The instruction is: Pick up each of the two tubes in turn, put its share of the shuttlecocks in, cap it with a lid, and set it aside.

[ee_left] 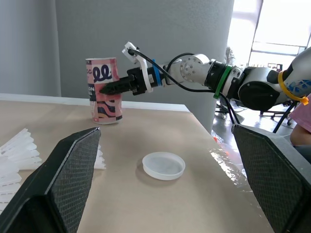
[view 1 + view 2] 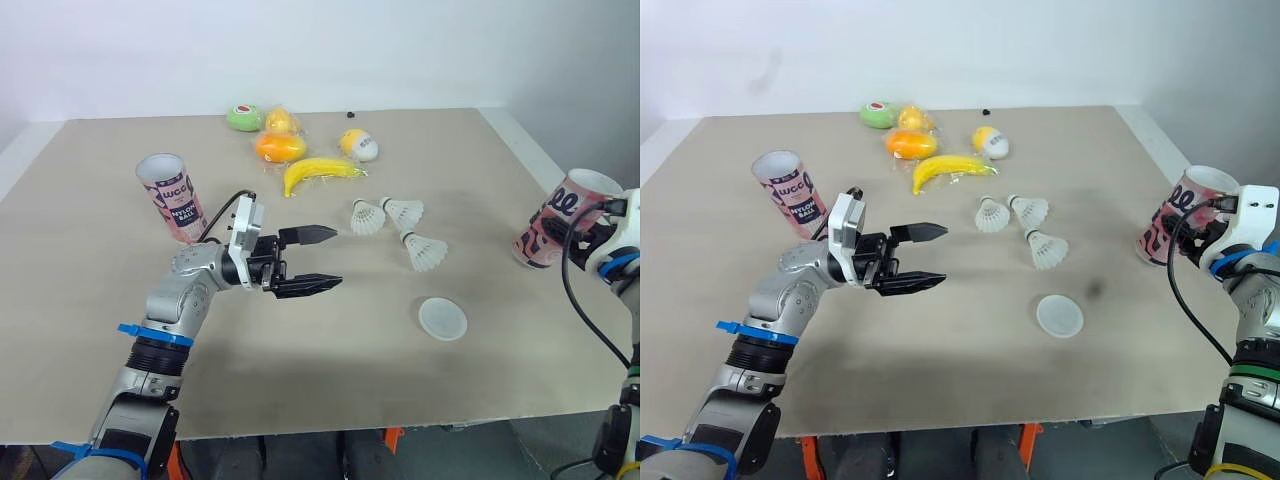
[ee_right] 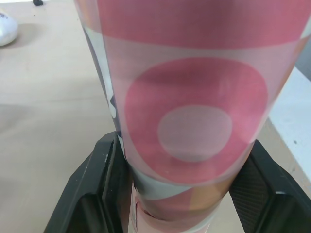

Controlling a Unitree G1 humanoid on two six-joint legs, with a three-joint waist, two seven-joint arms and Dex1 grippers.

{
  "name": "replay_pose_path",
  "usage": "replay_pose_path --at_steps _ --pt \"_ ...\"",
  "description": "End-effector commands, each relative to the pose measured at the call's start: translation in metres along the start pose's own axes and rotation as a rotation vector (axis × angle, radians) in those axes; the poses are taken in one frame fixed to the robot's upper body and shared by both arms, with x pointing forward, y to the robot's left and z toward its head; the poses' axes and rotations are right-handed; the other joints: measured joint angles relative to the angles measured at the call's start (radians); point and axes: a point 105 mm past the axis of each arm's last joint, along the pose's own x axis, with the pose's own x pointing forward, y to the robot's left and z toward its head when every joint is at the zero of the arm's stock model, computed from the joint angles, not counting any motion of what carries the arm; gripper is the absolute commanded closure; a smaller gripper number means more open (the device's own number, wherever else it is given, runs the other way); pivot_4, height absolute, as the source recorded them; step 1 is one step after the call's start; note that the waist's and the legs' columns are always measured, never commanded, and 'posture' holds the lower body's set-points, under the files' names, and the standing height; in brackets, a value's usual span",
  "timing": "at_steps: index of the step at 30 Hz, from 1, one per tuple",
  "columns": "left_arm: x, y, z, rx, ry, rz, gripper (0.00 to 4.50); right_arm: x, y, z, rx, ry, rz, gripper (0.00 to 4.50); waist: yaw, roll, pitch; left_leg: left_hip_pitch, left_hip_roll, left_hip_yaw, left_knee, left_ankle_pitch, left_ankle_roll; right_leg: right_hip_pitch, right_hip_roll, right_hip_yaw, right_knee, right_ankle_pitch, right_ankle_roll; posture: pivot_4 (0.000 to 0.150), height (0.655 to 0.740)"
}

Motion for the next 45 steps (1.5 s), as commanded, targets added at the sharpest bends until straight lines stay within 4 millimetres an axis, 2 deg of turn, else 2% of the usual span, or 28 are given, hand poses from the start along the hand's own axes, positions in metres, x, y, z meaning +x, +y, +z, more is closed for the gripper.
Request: replay_pose_path --at_steps 1,2,7,11,18,26,29,33,36,39,42,45 --pt "-0.003 0.003 0.016 0.049 -0.026 0.013 0.00 -0.004 -0.014 0.000 0.036 -0.032 -0.044 1.78 0.001 0.000 0.000 0.000 0.000 0.000 0.001 0.000 0.000 0.001 0.000 0.000 0.000 0.000 0.000 0.150 0.6895" --pt "-0.003 0.004 0.016 0.051 -0.026 0.015 0.00 -0.004 -0.015 -0.002 0.046 -0.032 -0.045 1.78 0.001 0.000 0.000 0.000 0.000 0.000 0.001 0.000 0.000 0.001 0.000 0.000 0.000 0.000 0.001 0.150 0.6895" --pt "-0.002 0.003 0.018 0.052 -0.032 0.017 0.00 -0.008 -0.016 -0.007 0.078 -0.044 -0.023 0.09 0.005 0.000 0.000 0.001 -0.003 -0.002 0.007 0.000 0.000 0.006 0.000 0.002 -0.001 0.001 0.003 0.150 0.6895" --pt "-0.001 0.004 0.019 0.049 -0.037 0.013 0.00 -0.010 -0.014 -0.010 0.074 -0.019 0.001 0.09 0.008 0.000 0.000 0.000 -0.004 -0.002 0.008 0.000 0.000 0.007 0.000 0.004 -0.001 0.002 0.004 0.150 0.6895" --pt "0.003 0.005 0.021 0.037 -0.054 0.002 0.00 -0.018 -0.010 -0.034 -0.002 0.097 0.037 0.09 0.009 0.000 0.000 0.000 -0.004 -0.002 0.008 0.000 0.000 0.007 0.000 0.004 -0.001 0.001 0.005 0.150 0.6895" --pt "0.004 0.004 0.019 0.025 -0.056 -0.001 0.00 -0.026 -0.006 -0.044 -0.019 0.150 0.072 0.09 0.009 0.000 0.000 0.001 -0.004 -0.002 0.008 0.000 0.000 0.007 0.000 0.005 -0.001 0.002 0.005 0.150 0.6895" --pt "0.000 0.002 0.019 0.017 -0.046 0.002 0.00 -0.034 -0.005 -0.047 -0.038 0.179 0.092 0.09 0.011 0.000 0.000 0.000 -0.004 -0.002 0.008 0.000 0.000 0.007 0.000 0.005 -0.001 0.001 0.005 0.150 0.6895" --pt "-0.018 -0.006 0.007 -0.033 0.021 0.029 0.00 -0.055 0.004 -0.051 -0.094 0.233 0.185 0.09 0.011 0.001 0.000 0.001 -0.004 -0.002 0.007 -0.001 0.001 0.007 0.000 0.005 -0.001 0.000 0.005 0.150 0.6895" --pt "-0.028 -0.010 -0.006 -0.039 0.064 0.079 0.00 -0.068 0.018 -0.043 -0.123 0.214 0.262 0.09 0.010 0.001 0.000 0.001 -0.004 -0.002 0.007 -0.002 0.003 0.007 0.000 0.005 -0.001 -0.002 0.004 0.150 0.6895" --pt "-0.049 -0.005 -0.013 -0.041 0.060 0.263 0.00 -0.091 0.071 -0.010 -0.150 0.073 0.502 0.09 0.010 0.002 0.000 0.001 -0.004 -0.002 0.007 -0.003 0.004 0.007 0.000 0.005 -0.001 -0.002 0.005 0.150 0.6895" --pt "-0.074 0.005 -0.018 -0.040 0.042 0.479 0.00 -0.106 0.123 -0.003 -0.193 0.031 0.691 0.09 0.009 0.000 0.000 0.002 -0.003 -0.002 0.007 -0.003 0.004 0.007 0.001 0.005 -0.001 -0.002 0.003 0.150 0.6895" --pt "-0.110 0.018 -0.024 -0.026 0.029 0.739 0.00 -0.114 0.178 0.002 -0.189 -0.029 0.877 0.09 0.012 -0.005 0.001 0.003 -0.002 -0.003 0.008 -0.003 0.004 0.008 0.002 0.005 -0.001 -0.002 -0.002 0.150 0.6895"
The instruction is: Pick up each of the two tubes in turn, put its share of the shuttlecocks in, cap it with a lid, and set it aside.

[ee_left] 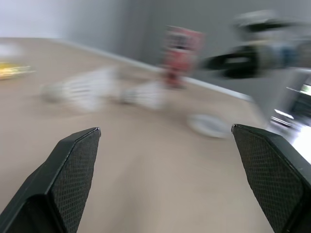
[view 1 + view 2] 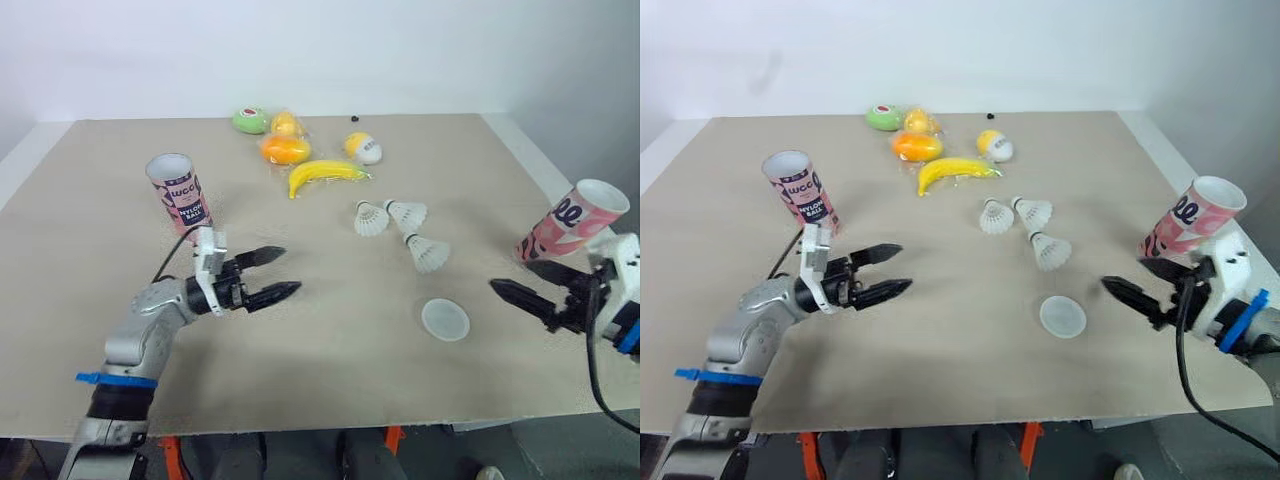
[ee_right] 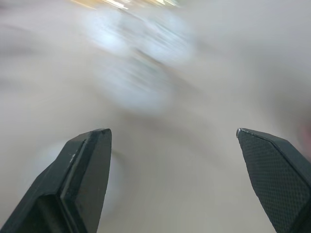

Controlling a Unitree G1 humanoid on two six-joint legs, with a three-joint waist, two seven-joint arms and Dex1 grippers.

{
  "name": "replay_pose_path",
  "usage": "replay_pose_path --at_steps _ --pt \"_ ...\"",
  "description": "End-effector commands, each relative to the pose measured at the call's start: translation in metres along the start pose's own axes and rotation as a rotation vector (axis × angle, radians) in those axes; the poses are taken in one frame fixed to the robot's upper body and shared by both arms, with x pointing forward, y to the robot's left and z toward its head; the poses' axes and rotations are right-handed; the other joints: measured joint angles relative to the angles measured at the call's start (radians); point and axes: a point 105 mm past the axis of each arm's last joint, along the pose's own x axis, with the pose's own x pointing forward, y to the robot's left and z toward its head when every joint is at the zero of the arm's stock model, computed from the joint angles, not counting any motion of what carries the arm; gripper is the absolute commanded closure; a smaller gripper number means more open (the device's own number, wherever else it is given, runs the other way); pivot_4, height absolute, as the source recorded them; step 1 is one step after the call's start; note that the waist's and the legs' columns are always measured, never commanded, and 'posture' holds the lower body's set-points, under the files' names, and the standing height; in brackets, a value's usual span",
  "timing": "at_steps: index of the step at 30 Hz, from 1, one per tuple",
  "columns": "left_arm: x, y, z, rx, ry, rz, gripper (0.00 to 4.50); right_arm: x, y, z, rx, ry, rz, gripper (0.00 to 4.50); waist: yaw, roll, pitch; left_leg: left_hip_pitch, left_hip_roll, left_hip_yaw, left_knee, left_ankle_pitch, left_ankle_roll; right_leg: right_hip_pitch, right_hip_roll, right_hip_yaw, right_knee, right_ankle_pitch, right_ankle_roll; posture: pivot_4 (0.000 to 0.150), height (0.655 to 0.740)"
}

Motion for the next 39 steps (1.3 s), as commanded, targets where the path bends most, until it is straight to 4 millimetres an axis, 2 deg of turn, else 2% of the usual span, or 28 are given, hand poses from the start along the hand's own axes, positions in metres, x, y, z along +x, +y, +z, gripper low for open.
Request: replay_pose_path --at_steps 1,5,9,12,19,26,35,39 --pt "-0.025 0.033 0.008 0.045 -0.064 0.286 0.00 0.029 0.048 0.022 -0.032 -0.098 0.193 0.09 0.002 -0.002 0.001 0.000 0.000 0.000 0.001 0.000 0.000 0.000 0.000 0.000 0.000 0.001 0.000 0.150 0.6895" --pt "-0.047 0.055 0.000 0.081 -0.060 0.488 0.00 0.060 0.077 0.039 -0.033 -0.193 0.296 0.09 0.006 -0.003 0.001 -0.002 0.000 0.000 0.004 0.000 -0.001 0.000 -0.001 0.001 0.000 0.002 0.000 0.150 0.6895" --pt "-0.054 0.077 -0.003 0.128 -0.051 0.603 0.00 0.091 0.075 0.052 -0.028 -0.273 0.225 0.09 0.014 -0.004 0.000 -0.003 -0.001 0.000 0.003 0.001 -0.001 0.000 0.000 0.000 -0.001 0.002 0.000 0.150 0.6895" --pt "-0.054 0.094 0.002 0.165 -0.050 0.650 0.00 0.102 0.080 0.051 -0.040 -0.275 0.216 0.09 0.017 -0.005 0.000 -0.004 -0.001 -0.001 0.003 0.001 -0.001 -0.001 0.000 0.000 -0.001 0.002 0.001 0.150 0.6895" --pt "-0.057 0.127 0.004 0.204 -0.020 0.723 0.00 0.103 0.090 0.052 -0.054 -0.297 0.206 0.09 0.018 -0.005 0.000 -0.005 -0.001 -0.001 0.000 0.000 -0.001 -0.003 0.000 0.000 -0.001 0.003 0.003 0.150 0.6895" --pt "-0.050 0.141 0.001 0.206 0.002 0.744 0.00 0.100 0.091 0.053 -0.051 -0.308 0.178 0.09 0.014 -0.005 0.000 -0.005 -0.001 -0.001 0.000 0.000 -0.001 -0.002 0.000 -0.001 -0.001 0.003 0.004 0.150 0.6895" --pt "-0.022 0.151 0.004 0.211 0.058 0.734 0.00 0.098 0.090 0.053 -0.054 -0.305 0.153 0.09 0.014 -0.005 0.000 -0.005 -0.001 -0.002 0.000 0.001 -0.002 -0.002 0.000 -0.001 -0.001 0.003 0.005 0.150 0.6895" --pt "-0.015 0.158 0.008 0.199 0.080 0.772 0.00 0.096 0.089 0.054 -0.059 -0.306 0.141 0.09 0.012 -0.006 0.000 -0.006 -0.001 -0.002 0.000 0.001 -0.002 -0.002 0.000 -0.001 -0.001 0.003 0.005 0.150 0.6895"
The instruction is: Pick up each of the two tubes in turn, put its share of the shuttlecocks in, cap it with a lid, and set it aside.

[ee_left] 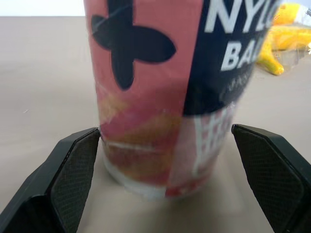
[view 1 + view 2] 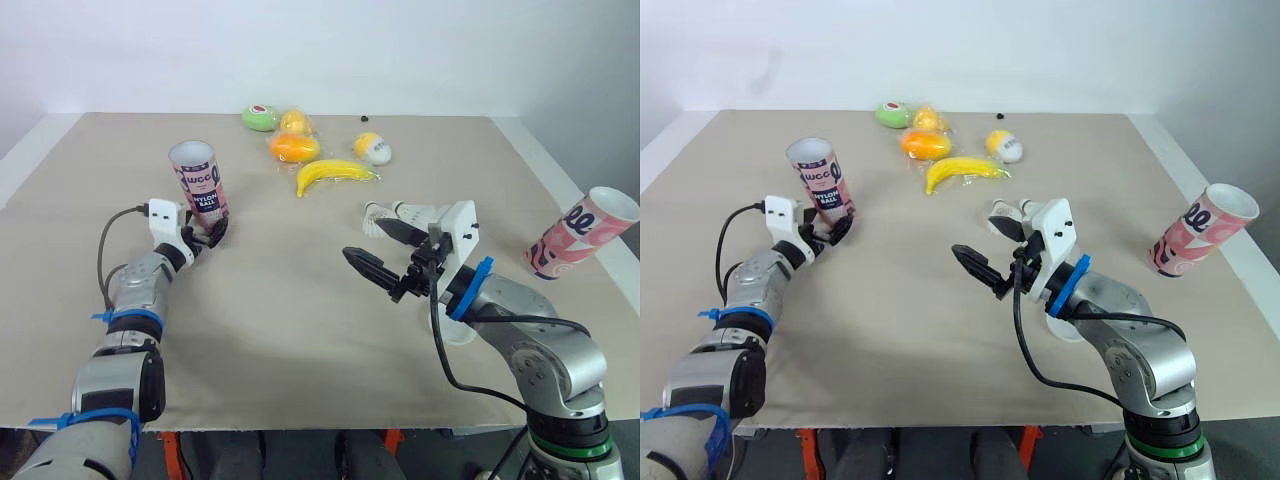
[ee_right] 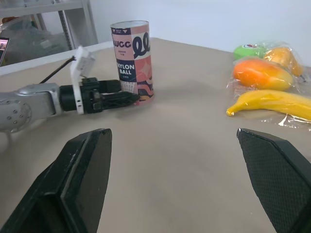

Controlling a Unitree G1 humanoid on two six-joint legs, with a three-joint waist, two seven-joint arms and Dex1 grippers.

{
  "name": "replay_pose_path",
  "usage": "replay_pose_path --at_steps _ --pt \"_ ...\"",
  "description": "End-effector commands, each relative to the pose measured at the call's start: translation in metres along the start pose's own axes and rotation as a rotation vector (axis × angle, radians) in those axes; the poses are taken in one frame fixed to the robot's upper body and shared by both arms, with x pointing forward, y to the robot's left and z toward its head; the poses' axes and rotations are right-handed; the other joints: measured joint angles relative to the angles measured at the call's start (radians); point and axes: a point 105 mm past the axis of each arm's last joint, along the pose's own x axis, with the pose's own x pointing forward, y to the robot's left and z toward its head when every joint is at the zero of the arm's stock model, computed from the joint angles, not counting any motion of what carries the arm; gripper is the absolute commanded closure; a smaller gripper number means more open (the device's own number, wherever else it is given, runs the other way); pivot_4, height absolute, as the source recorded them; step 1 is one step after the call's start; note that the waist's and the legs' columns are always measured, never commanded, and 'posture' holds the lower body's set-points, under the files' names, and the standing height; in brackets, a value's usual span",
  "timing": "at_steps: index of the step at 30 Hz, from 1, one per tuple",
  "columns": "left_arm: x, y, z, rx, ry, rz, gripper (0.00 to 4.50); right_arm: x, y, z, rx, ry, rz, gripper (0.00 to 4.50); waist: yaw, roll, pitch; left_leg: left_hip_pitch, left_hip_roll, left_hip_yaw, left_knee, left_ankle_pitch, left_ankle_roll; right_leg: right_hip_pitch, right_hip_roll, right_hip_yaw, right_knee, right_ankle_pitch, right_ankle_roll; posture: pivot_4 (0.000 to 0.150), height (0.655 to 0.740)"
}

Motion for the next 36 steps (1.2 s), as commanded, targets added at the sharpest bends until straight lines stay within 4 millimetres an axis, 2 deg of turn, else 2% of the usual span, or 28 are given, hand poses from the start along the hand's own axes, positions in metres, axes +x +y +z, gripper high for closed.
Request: replay_pose_path --at_steps 1,11,19,20,22,31,36 --pt "0.009 0.001 0.012 0.019 -0.012 0.027 0.00 -0.005 0.002 0.014 -0.045 -0.044 -0.009 0.09 -0.002 0.000 0.000 0.000 0.000 0.000 0.000 0.000 0.000 0.000 0.000 0.000 0.000 0.000 0.000 0.150 0.6895" --pt "0.024 -0.008 0.024 0.016 0.004 0.043 0.00 -0.006 0.002 0.015 -0.055 -0.035 -0.024 0.09 -0.002 -0.001 0.000 0.000 0.000 0.000 -0.001 0.000 0.000 0.000 0.000 0.000 0.000 -0.001 0.000 0.150 0.6895" --pt "0.023 -0.008 0.021 0.016 0.005 0.046 0.00 -0.009 0.002 0.015 -0.054 -0.035 -0.036 0.09 -0.003 -0.001 0.001 0.000 0.000 0.000 -0.001 0.000 0.000 0.000 0.000 0.000 0.000 -0.001 0.000 0.150 0.6895" --pt "0.023 -0.008 0.021 0.013 0.004 0.048 0.51 -0.008 0.002 0.016 -0.054 -0.037 -0.035 0.00 -0.003 -0.001 0.001 0.000 0.000 0.000 -0.001 0.000 0.000 0.000 0.000 0.000 0.000 -0.001 0.000 0.150 0.6895" --pt "0.023 -0.007 0.021 0.003 0.000 0.050 1.10 -0.008 0.002 0.016 -0.054 -0.038 -0.033 0.00 -0.003 -0.001 0.001 0.000 0.000 0.000 -0.001 0.000 0.000 0.000 0.000 0.000 0.000 -0.001 0.000 0.150 0.6895" --pt "0.020 -0.007 0.021 0.012 -0.015 0.030 1.10 -0.008 0.001 0.017 -0.056 -0.036 -0.031 0.00 -0.003 -0.001 0.001 0.000 0.000 0.000 -0.001 0.000 0.000 0.000 0.000 0.000 0.000 -0.001 0.000 0.150 0.6895" --pt "0.017 -0.023 0.024 0.108 0.007 -0.160 1.10 -0.007 -0.018 -0.002 -0.014 0.022 -0.141 0.00 -0.002 -0.001 0.000 0.000 0.000 0.000 -0.001 0.000 0.000 0.000 0.000 0.000 0.000 0.000 -0.001 0.150 0.6895"
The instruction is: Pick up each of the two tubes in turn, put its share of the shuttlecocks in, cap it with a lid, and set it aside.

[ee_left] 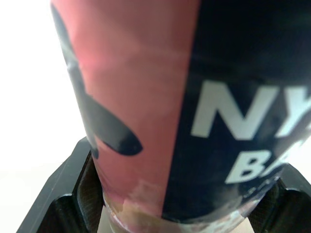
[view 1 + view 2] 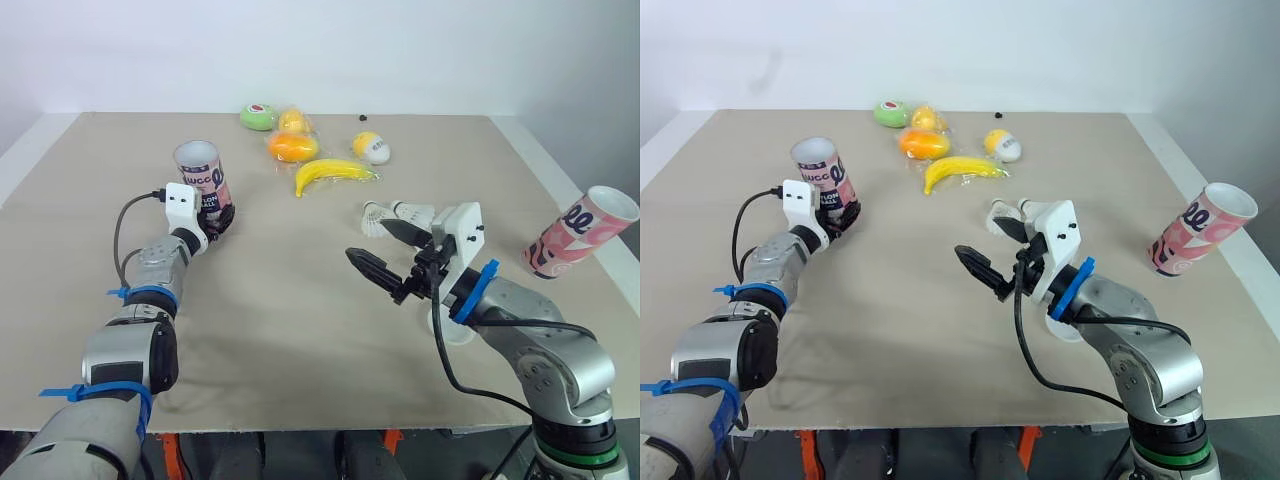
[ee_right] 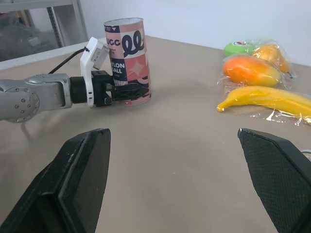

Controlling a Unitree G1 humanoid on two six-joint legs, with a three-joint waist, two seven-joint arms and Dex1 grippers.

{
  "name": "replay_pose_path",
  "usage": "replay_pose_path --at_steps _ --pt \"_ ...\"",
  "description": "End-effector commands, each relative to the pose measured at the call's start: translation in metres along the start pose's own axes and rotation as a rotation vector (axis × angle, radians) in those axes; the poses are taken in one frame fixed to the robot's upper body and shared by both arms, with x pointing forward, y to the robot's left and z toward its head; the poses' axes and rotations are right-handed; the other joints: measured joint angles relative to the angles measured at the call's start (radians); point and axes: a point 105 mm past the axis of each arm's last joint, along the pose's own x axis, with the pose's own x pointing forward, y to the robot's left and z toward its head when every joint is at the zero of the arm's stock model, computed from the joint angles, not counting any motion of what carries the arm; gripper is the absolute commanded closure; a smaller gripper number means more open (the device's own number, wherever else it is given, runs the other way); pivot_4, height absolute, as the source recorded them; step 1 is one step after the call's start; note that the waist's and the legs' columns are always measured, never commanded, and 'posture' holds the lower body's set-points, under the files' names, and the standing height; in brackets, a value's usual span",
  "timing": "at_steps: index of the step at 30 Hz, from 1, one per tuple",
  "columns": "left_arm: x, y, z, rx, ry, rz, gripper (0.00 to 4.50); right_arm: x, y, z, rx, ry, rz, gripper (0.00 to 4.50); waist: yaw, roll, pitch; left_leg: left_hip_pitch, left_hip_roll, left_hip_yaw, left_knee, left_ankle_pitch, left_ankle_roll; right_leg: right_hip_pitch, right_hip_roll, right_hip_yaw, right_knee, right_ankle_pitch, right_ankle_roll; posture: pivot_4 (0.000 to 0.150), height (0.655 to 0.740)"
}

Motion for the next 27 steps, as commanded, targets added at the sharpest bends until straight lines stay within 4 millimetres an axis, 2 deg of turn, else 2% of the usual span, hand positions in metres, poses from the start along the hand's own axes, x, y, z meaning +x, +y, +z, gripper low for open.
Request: replay_pose_path --at_steps 1,6,10,16,18,27 --pt "-0.002 -0.012 0.015 0.118 -0.010 -0.179 1.10 0.001 -0.022 -0.008 0.014 0.026 -0.126 0.00 0.000 0.000 0.000 0.000 0.000 0.000 0.000 0.000 0.000 0.000 0.000 0.000 0.000 0.000 -0.001 0.150 0.6895" --pt "-0.025 -0.043 0.012 0.257 0.115 -0.615 1.10 0.024 -0.041 -0.034 0.076 0.091 -0.237 0.00 -0.005 0.000 0.000 0.000 0.000 0.000 0.000 0.000 0.000 -0.001 0.000 0.000 0.001 0.001 -0.003 0.150 0.6895" --pt "-0.064 -0.050 0.014 0.405 0.287 -0.943 1.10 0.054 -0.050 -0.046 0.094 0.121 -0.261 0.00 -0.016 0.000 0.000 -0.001 0.002 0.000 -0.003 0.000 0.000 -0.004 0.002 0.001 0.002 0.002 -0.009 0.150 0.6895" --pt "-0.099 -0.036 0.015 0.561 0.505 -1.058 1.10 0.084 -0.064 -0.055 0.094 0.133 -0.284 0.00 -0.021 0.000 0.000 -0.001 0.002 0.000 -0.008 0.000 0.000 -0.007 0.003 0.001 0.003 0.000 -0.011 0.150 0.6895" --pt "-0.106 -0.033 0.015 0.588 0.549 -1.065 1.10 0.091 -0.066 -0.059 0.091 0.142 -0.282 0.00 -0.024 0.000 0.000 -0.001 0.002 0.000 -0.009 0.000 0.000 -0.007 0.003 0.001 0.003 -0.001 -0.011 0.150 0.6895" --pt "-0.117 -0.036 0.020 0.623 0.607 -1.096 1.10 0.114 -0.074 -0.066 0.036 0.178 -0.289 0.00 -0.031 0.001 0.001 -0.001 0.004 0.000 -0.010 0.001 0.000 -0.010 0.005 0.001 0.005 -0.001 -0.012 0.150 0.6895"
